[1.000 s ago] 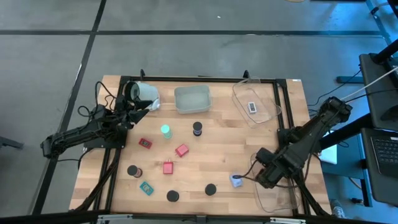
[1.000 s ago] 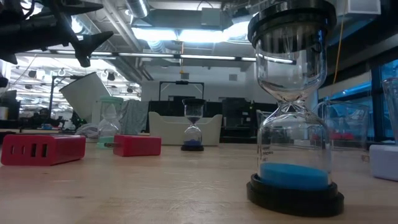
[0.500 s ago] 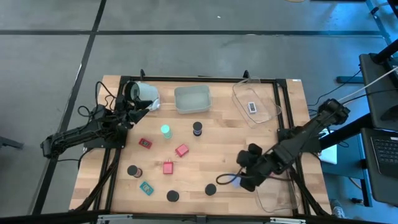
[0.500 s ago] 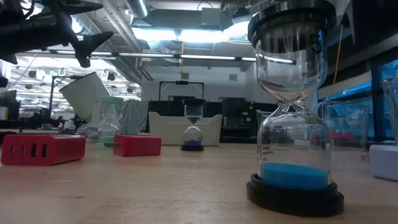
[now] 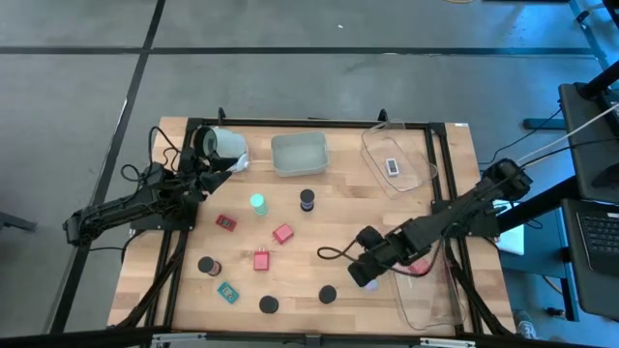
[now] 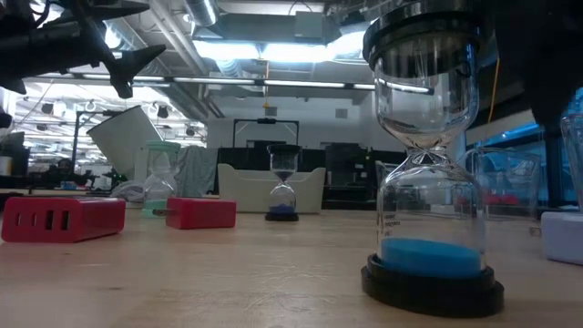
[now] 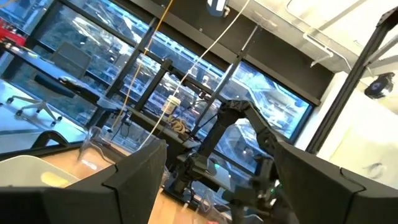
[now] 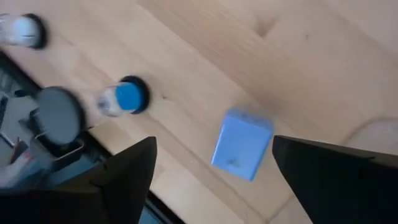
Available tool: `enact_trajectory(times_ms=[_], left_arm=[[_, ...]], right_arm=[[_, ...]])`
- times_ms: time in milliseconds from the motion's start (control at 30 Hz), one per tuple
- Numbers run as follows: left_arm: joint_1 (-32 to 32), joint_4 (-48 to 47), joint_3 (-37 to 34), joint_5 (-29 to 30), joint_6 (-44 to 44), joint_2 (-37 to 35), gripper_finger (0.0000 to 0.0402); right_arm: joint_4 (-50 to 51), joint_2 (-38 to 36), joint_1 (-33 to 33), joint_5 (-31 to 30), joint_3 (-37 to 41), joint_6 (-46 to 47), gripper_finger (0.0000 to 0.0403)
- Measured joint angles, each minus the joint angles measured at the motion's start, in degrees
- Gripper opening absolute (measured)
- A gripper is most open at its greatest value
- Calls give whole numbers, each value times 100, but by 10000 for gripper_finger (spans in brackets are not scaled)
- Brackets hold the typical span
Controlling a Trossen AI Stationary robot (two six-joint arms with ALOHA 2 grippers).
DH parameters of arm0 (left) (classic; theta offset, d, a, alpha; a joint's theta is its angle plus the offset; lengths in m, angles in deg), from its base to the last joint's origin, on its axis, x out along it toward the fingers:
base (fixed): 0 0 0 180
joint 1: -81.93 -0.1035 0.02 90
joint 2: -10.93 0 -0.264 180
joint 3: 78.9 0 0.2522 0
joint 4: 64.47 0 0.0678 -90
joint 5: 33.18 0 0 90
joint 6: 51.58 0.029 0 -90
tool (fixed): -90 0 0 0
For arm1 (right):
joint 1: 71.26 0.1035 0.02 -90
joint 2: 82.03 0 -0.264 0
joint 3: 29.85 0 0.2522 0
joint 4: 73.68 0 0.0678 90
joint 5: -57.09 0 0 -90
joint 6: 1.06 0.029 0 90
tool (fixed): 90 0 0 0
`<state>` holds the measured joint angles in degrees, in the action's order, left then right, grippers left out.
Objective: Pick & Place Office items
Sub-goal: Put the white charger adapter into the bottom transparent bin
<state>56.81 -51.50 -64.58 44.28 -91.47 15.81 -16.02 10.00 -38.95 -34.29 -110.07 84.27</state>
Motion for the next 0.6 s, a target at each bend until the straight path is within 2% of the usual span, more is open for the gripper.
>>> enact_trajectory(times_ms=[200,400,500,600], left_arm=[[1,-1,0,-68,12,0,296],[-1,-14,0,-136,14,-1,296],[0,-35,0,-265,14,-1,296],[1,-127,0,-277,14,-2,296]], right_arm=[[-20,588,-60,388,-147,77,325],[173,1025,-60,572,-582,-512,325],[197,1157,-60,564,-741,-1163,325],[201,1241,13,477,-855,-2586,325]])
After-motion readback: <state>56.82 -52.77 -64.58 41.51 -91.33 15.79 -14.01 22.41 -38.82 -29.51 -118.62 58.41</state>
